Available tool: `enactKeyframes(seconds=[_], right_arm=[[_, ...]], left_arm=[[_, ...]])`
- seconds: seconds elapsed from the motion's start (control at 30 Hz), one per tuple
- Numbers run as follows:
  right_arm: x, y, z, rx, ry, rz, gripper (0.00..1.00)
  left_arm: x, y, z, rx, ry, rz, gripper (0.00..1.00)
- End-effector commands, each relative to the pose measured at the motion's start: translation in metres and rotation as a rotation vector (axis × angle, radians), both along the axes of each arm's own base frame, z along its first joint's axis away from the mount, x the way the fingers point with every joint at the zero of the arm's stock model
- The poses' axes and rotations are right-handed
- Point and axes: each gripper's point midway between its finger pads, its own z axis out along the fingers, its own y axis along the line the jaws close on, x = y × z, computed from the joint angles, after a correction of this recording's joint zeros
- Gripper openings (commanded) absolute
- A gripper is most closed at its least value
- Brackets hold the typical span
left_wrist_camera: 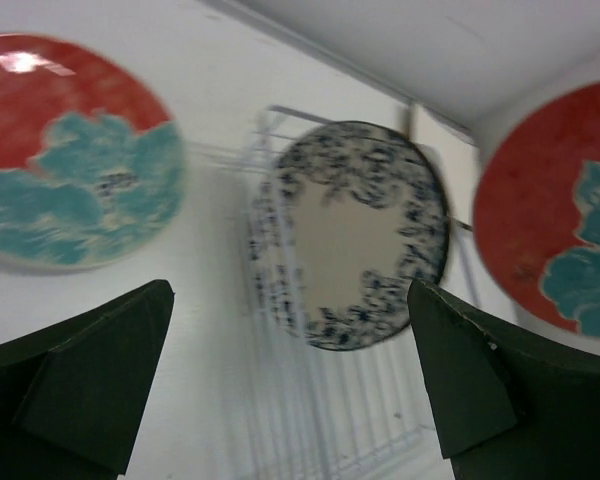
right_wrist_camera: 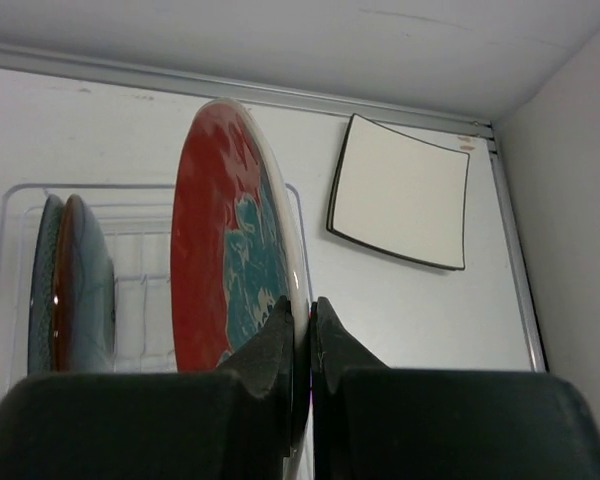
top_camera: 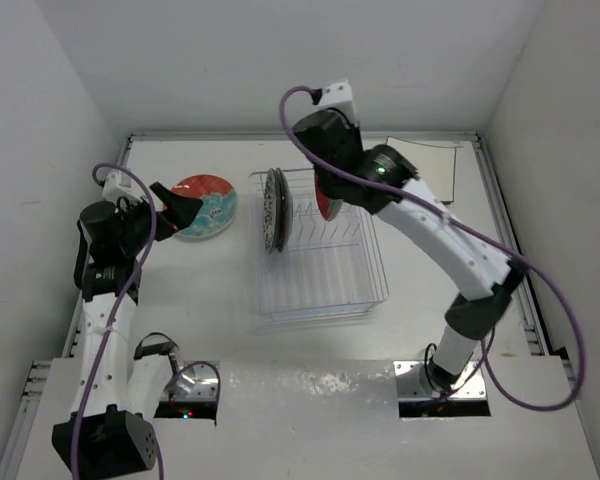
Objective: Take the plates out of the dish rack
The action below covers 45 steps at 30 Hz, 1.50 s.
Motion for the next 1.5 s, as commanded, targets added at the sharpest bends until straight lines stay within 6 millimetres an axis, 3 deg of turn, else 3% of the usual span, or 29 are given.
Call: enactKeyframes(seconds=[0.0,0.03,0.07,0.13,0.17,0.23,0.3,0.37,0.57,0.67,0.83,0.87,0.93,0.97,1.03,1.1,1.17,1.23,1.27,1.3,1.4,1.43,1.47], right_arm=[[-0.024,-0.008,0.062,0.239,-0.121,0.101,0.0],[-0.03,-0.004,0.066,0.296,-0.12,0.149,0.0],[-0.037,0.019,0.059,0.368,-0.082,0.278,0.0],[-0.057,0.027,0.084,0.518,-0.12,0.398,0.0],[-0.068,0.042,0.078,0.556,-0.077,0.489,0.0],[-0.083,0.05,0.091,0.64,-0.076,0.571,0.0],[-0.097,0.062,0.092,0.7,-0.048,0.654,0.0],[-0.101,0.069,0.09,0.738,-0.052,0.693,0.0],[-0.113,0.099,0.098,0.84,-0.03,0.837,0.0],[-0.113,0.106,0.103,0.853,-0.046,0.866,0.0],[-0.11,0.103,0.111,0.86,-0.076,0.877,0.0],[-0.111,0.102,0.113,0.864,-0.083,0.878,0.0],[-0.11,0.101,0.115,0.87,-0.095,0.877,0.0],[-0.109,0.101,0.113,0.864,-0.094,0.877,0.0],[-0.101,0.097,0.106,0.854,-0.089,0.854,0.0],[-0.096,0.092,0.097,0.85,-0.087,0.834,0.0],[-0.085,0.081,0.092,0.853,-0.1,0.797,0.06],[-0.07,0.062,0.081,0.878,-0.108,0.729,0.23],[-0.072,0.06,0.086,0.905,-0.115,0.762,0.23],[-0.06,0.05,0.071,0.912,-0.097,0.725,0.33],[-0.054,0.043,0.058,0.957,-0.066,0.708,0.49],[-0.049,0.037,0.053,0.954,-0.061,0.689,0.6],[-0.048,0.035,0.049,0.95,-0.051,0.679,0.63]], left_arm=[[-0.013,-0.053,0.057,-0.065,-0.254,-0.319,1.0],[-0.02,-0.062,0.062,-0.07,-0.275,-0.382,1.0],[-0.023,-0.066,0.066,-0.073,-0.288,-0.404,1.0],[-0.03,-0.078,0.074,-0.082,-0.309,-0.478,1.0],[-0.035,-0.086,0.076,-0.095,-0.317,-0.524,1.0],[-0.044,-0.098,0.084,-0.116,-0.34,-0.598,1.0],[-0.052,-0.109,0.088,-0.116,-0.352,-0.651,1.0],[-0.055,-0.116,0.092,-0.099,-0.355,-0.669,0.99],[-0.053,-0.121,0.078,-0.106,-0.286,-0.693,0.9],[-0.052,-0.123,0.07,-0.122,-0.255,-0.711,0.73],[-0.051,-0.126,0.067,-0.126,-0.241,-0.724,0.7],[-0.053,-0.127,0.068,-0.131,-0.243,-0.737,0.62],[-0.057,-0.13,0.071,-0.145,-0.257,-0.765,0.33],[-0.06,-0.132,0.077,-0.158,-0.272,-0.782,0.12],[-0.063,-0.132,0.084,-0.162,-0.288,-0.79,0.0],[-0.065,-0.132,0.094,-0.171,-0.303,-0.784,0.0],[-0.063,-0.13,0.104,-0.191,-0.315,-0.741,0.0],[-0.062,-0.128,0.119,-0.231,-0.329,-0.694,0.0],[-0.058,-0.124,0.128,-0.254,-0.35,-0.647,0.0],[-0.057,-0.123,0.135,-0.284,-0.361,-0.623,0.0],[-0.054,-0.119,0.167,-0.421,-0.406,-0.572,0.0],[-0.053,-0.115,0.183,-0.48,-0.431,-0.547,0.0],[-0.05,-0.114,0.188,-0.508,-0.432,-0.534,0.0]])
